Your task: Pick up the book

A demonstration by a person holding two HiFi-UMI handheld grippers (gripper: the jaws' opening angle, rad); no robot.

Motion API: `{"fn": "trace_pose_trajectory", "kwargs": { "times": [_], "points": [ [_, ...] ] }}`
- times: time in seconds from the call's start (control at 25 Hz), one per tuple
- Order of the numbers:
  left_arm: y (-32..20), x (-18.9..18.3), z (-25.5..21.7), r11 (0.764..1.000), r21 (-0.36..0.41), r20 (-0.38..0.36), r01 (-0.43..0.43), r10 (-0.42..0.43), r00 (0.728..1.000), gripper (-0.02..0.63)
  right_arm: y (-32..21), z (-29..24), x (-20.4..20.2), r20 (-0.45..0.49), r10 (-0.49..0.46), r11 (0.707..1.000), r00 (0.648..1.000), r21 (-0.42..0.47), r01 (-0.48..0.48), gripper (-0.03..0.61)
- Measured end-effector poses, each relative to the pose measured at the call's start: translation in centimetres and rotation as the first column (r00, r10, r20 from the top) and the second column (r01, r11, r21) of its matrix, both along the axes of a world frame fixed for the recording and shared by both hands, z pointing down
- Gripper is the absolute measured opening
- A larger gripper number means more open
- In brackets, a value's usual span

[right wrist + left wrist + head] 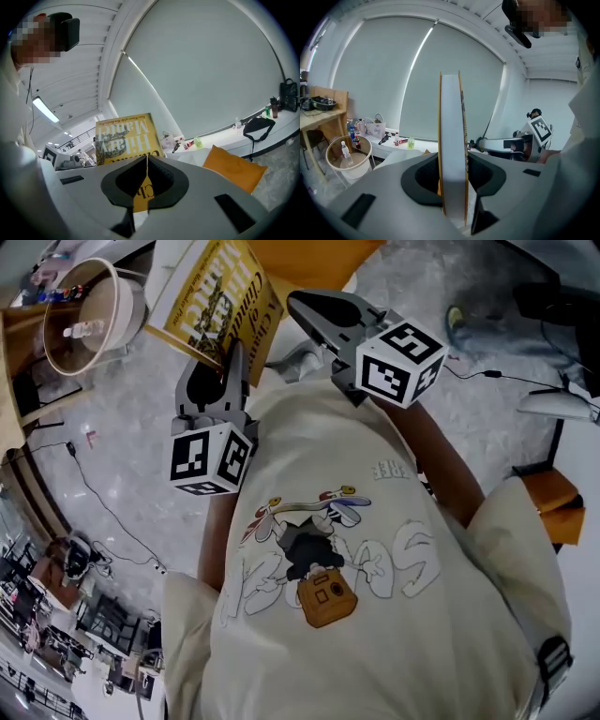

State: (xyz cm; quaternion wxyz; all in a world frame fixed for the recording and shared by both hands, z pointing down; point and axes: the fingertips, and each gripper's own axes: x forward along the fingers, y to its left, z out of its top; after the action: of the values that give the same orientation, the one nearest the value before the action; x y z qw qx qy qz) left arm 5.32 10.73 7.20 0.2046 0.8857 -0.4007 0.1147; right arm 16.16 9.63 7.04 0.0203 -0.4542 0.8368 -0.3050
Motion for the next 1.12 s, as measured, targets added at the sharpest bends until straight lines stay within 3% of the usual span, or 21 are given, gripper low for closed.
{"fn": "trace_pose_trajectory", "kwargs": {
  "times": [0.32, 0.56, 0.72, 1.12],
  "points": [
    [-0.3, -0.1, 0.2, 0.999, -0.03, -0.015, 0.034, -0.034, 0.999, 0.149, 0.5, -0.5, 0.1, -0.037, -0.01, 1.0, 0.999, 0.012, 0.011, 0.025],
    [-0.1, -1.2, 0.9, 0.997, -0.027, -0.015, 0.071, -0.071, 0.997, 0.149, 1.2, 0.6, -2.0, -0.054, -0.043, 0.999, 0.998, 0.019, 0.044, 0.025],
    [-0.5, -2.2, 1.2, 0.997, -0.03, -0.011, 0.066, -0.067, 0.998, 0.149, 1.1, 0.8, -3.9, -0.053, -0.067, 0.998, 0.996, 0.014, 0.067, 0.025],
    [0.2, -2.2, 0.7, 0.997, -0.032, -0.011, 0.067, -0.067, 0.998, 0.149, 1.9, 0.4, -3.9, -0.042, -0.069, 0.998, 0.997, 0.009, 0.069, 0.025]
  ]
}}
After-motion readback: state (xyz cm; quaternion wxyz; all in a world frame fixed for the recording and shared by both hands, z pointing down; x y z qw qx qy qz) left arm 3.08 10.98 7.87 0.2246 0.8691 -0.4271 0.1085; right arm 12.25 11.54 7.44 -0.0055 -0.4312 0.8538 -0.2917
